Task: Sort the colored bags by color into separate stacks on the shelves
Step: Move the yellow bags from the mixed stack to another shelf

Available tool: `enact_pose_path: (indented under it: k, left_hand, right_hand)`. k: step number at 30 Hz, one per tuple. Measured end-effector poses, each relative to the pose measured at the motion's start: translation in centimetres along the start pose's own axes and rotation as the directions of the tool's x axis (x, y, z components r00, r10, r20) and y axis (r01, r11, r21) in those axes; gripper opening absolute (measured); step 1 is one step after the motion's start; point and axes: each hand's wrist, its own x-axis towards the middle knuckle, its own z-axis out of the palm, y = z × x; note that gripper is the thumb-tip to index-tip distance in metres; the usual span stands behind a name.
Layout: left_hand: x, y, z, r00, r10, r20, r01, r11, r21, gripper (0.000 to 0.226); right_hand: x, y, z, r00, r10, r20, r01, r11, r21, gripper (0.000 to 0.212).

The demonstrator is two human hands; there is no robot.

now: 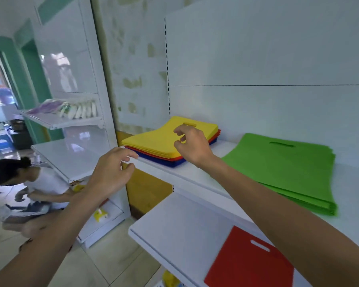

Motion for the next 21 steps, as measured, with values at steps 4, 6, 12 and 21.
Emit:
enact_pose_path:
  k: [4,6,12,21]
  left_hand:
    - [3.5,-2.7,1.9,1.0,0.0,0.022,0.001,0.999,-0.034,0.024]
    - [5.5,-4.0,2.6,0.999,0.011,0.04,-0.009,0.999,-0.052,0.024]
    - [11.4,-7.9,3.7,0.997,0.038,0.063,-0.033,0.996,-0.079,0.022]
    - [21.1,-13.6,7.8,0.97,0.14,0.196,-0.118,0.986,-0.12,0.023]
  right_hand:
    - [3.7,0.7,2.1,1.0,0.006,0.005,-0.006,1.0,-0.026,0.037]
    - [5.8,1.3,3.0,1.0,0.017,0.004,-0.017,0.999,-0.033,0.036]
    - [11.2,2.5,4.9,0.998,0.07,-0.01,-0.07,0.994,-0.083,0.035]
    - [14.1,5.9,4.3,0.938,0.28,-0.206,-0.326,0.915,-0.239,0.033]
